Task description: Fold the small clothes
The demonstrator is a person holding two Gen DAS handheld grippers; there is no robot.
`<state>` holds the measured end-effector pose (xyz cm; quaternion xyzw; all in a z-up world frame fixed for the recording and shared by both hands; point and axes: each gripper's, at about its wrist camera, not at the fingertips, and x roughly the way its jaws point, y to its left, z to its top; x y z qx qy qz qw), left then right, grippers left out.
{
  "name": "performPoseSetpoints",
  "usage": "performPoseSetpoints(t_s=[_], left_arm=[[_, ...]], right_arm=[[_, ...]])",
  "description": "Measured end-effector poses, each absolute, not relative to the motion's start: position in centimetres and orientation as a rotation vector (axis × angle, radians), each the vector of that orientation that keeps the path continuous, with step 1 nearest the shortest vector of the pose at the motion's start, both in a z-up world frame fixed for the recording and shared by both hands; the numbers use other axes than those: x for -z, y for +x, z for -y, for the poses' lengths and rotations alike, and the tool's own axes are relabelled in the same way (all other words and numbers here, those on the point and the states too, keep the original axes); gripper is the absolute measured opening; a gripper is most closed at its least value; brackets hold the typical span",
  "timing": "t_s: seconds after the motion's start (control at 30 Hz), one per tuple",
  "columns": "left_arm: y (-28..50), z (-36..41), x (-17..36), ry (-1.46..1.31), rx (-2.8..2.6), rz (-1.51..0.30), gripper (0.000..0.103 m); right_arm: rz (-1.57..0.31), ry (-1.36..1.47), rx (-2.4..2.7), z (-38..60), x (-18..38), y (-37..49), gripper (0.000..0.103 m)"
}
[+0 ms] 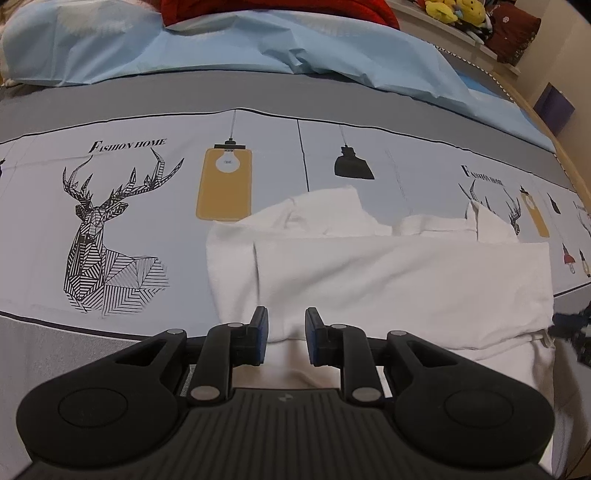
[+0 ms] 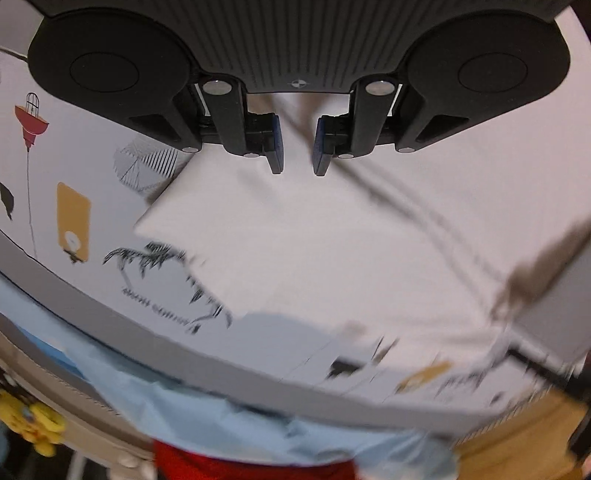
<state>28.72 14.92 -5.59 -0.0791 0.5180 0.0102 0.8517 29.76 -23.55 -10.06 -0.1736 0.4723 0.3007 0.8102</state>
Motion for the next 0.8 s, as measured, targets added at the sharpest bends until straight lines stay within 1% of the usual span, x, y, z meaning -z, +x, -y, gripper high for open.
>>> performPoseSetpoints(t_s=[0.1, 0.23, 0.27, 0.3, 0.43, 0.57, 0.67, 0.73, 0.8], left_arm=[[28.8, -14.6, 5.7, -0.159, -0.02, -1.094, 0.024], [28.9, -14.5, 5.8, -0.154, -0.022, -1.098, 0.024], [29.0, -14.4, 5.8, -0.152, -0.02, -1.099, 0.024], [29.0, -14.3, 5.9, -0.151, -0.018, -1.1, 0.024], [29.0, -14.0, 6.2, -0.14, -0.003, -1.112, 0.024], [29.2, -13.9, 6.5, -0.142, 0.002, -1.126, 0.024], [29.1, -13.6, 6.7, -0.139, 0.019, -1.136, 0.024], [29.1, -13.4, 6.9, -0.136, 0.029, -1.141, 0.024], [29.1, -13.4, 7.3, -0.143, 0.032, -1.147, 0.024]], right_arm=[[-1.017, -0.45, -0.644, 23.2, 10.7, 28.9, 0.022], [-1.006, -0.583, -0.62, 22.9, 11.8, 28.0, 0.022], [-1.007, -0.606, -0.605, 22.9, 11.8, 27.8, 0.016], [-1.022, -0.613, -0.584, 23.0, 12.1, 27.9, 0.003], [-1.085, -0.555, -0.558, 24.9, 10.9, 28.0, 0.002], [-1.175, -0.539, -0.484, 26.8, 11.6, 28.3, 0.003], [-1.24, -0.588, -0.458, 27.3, 11.5, 28.0, 0.003], [-1.225, -0.538, -0.466, 28.1, 10.0, 28.1, 0.003], [-1.161, -0.421, -0.475, 28.8, 7.8, 28.5, 0.003]])
